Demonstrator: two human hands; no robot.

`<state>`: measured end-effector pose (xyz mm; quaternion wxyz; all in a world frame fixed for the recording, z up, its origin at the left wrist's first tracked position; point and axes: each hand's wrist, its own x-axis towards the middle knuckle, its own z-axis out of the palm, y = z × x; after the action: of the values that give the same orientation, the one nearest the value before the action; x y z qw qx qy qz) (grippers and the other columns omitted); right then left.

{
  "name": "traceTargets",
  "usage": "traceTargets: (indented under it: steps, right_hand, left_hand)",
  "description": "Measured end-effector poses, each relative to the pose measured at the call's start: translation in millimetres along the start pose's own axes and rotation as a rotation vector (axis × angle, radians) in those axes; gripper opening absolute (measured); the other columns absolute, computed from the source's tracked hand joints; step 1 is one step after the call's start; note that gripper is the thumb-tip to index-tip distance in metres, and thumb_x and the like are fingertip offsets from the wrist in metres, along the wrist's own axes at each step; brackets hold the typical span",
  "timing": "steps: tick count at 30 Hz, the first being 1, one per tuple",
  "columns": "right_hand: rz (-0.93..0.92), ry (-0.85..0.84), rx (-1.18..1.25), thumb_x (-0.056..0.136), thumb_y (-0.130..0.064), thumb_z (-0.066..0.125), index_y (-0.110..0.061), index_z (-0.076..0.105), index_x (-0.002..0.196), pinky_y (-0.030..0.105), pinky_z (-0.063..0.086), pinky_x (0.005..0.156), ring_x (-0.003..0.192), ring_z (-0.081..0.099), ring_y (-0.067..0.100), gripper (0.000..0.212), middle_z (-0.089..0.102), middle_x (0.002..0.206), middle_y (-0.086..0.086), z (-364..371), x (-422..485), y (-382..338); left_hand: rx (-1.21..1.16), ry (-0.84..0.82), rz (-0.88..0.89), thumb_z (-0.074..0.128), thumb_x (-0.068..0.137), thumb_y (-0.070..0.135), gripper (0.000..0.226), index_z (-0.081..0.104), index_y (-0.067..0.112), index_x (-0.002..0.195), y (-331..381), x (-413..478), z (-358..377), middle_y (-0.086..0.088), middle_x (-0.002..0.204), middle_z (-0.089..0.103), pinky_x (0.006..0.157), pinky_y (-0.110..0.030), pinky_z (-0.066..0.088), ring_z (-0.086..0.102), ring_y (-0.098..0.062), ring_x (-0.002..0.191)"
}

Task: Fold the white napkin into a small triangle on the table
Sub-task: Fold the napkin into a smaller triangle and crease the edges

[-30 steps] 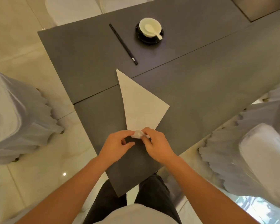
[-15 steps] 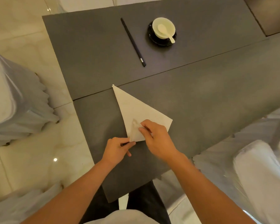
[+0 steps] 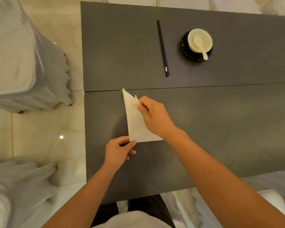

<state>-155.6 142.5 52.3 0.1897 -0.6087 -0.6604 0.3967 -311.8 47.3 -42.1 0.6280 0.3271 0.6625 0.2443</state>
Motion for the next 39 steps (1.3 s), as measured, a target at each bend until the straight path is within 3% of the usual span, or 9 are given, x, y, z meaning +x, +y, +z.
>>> traceTargets:
  steps: [4,8,14,20,23,33,36,39]
  right_hand:
    - [-0.021,-0.043,0.044,0.102,-0.013,0.046,-0.005,0.046,0.082,0.023,0.027,0.053,0.057,0.033,0.008,0.021,0.041,0.064,-0.007,4,28,1]
    - [0.024,-0.063,0.005,0.104,-0.018,0.041,-0.020,0.039,0.081,0.031,0.029,0.053,0.055,0.035,0.010,0.023,0.043,0.062,-0.008,18,54,12]
    - [0.092,-0.135,0.023,0.106,-0.020,0.034,-0.021,0.049,0.095,0.031,0.036,0.054,0.059,0.041,0.013,0.019,0.051,0.071,-0.001,34,83,33]
    - [0.134,-0.177,0.044,0.105,-0.029,0.039,-0.021,0.052,0.093,0.026,0.039,0.057,0.061,0.045,0.010,0.019,0.054,0.073,-0.006,47,97,39]
    - [0.125,-0.173,0.021,0.104,-0.032,0.044,-0.021,0.052,0.091,0.025,0.038,0.055,0.062,0.047,0.008,0.018,0.053,0.072,-0.008,55,104,39]
    - [0.081,-0.279,-0.117,0.104,-0.025,0.042,-0.025,0.055,0.088,0.040,0.050,0.068,0.075,0.054,0.020,0.021,0.060,0.085,0.002,67,113,35]
    - [0.114,-0.296,-0.193,0.101,-0.015,0.042,-0.021,0.058,0.085,0.034,0.041,0.059,0.072,0.051,0.020,0.023,0.056,0.080,-0.002,71,116,32]
    - [0.164,-0.266,-0.263,0.102,-0.019,0.044,-0.023,0.056,0.085,0.031,0.039,0.058,0.072,0.052,0.018,0.022,0.057,0.080,-0.003,76,118,28]
  left_hand:
    - [-0.043,0.086,-0.015,0.076,0.087,0.021,0.016,0.079,0.034,0.096,1,-2,9,0.014,0.090,0.079,0.039,-0.021,0.047,0.075,-0.018,0.060]
    - [0.006,0.093,-0.011,0.075,0.088,0.028,0.016,0.077,0.037,0.101,2,2,12,0.021,0.097,0.076,0.038,-0.020,0.046,0.074,-0.017,0.057]
    - [-0.006,0.132,-0.031,0.076,0.087,0.031,0.021,0.073,0.051,0.091,1,1,16,0.032,0.090,0.073,0.039,-0.021,0.049,0.074,-0.016,0.058]
    - [-0.002,0.108,-0.075,0.074,0.088,0.032,0.014,0.078,0.036,0.101,6,3,16,0.024,0.100,0.075,0.039,-0.020,0.046,0.075,-0.016,0.059]
    - [0.014,0.090,-0.087,0.073,0.089,0.033,0.010,0.075,0.040,0.096,9,3,15,0.023,0.101,0.074,0.039,-0.021,0.046,0.075,-0.016,0.058]
    - [0.055,0.026,-0.109,0.069,0.092,0.033,0.004,0.072,0.032,0.094,10,5,13,0.018,0.094,0.077,0.039,-0.020,0.043,0.075,-0.014,0.062]
    - [0.058,0.006,-0.113,0.069,0.092,0.034,0.003,0.071,0.034,0.094,10,5,12,0.020,0.091,0.077,0.039,-0.021,0.044,0.076,-0.013,0.063]
    - [0.060,0.000,-0.112,0.069,0.092,0.034,0.003,0.070,0.034,0.094,10,6,11,0.019,0.090,0.077,0.040,-0.022,0.045,0.076,-0.013,0.064]
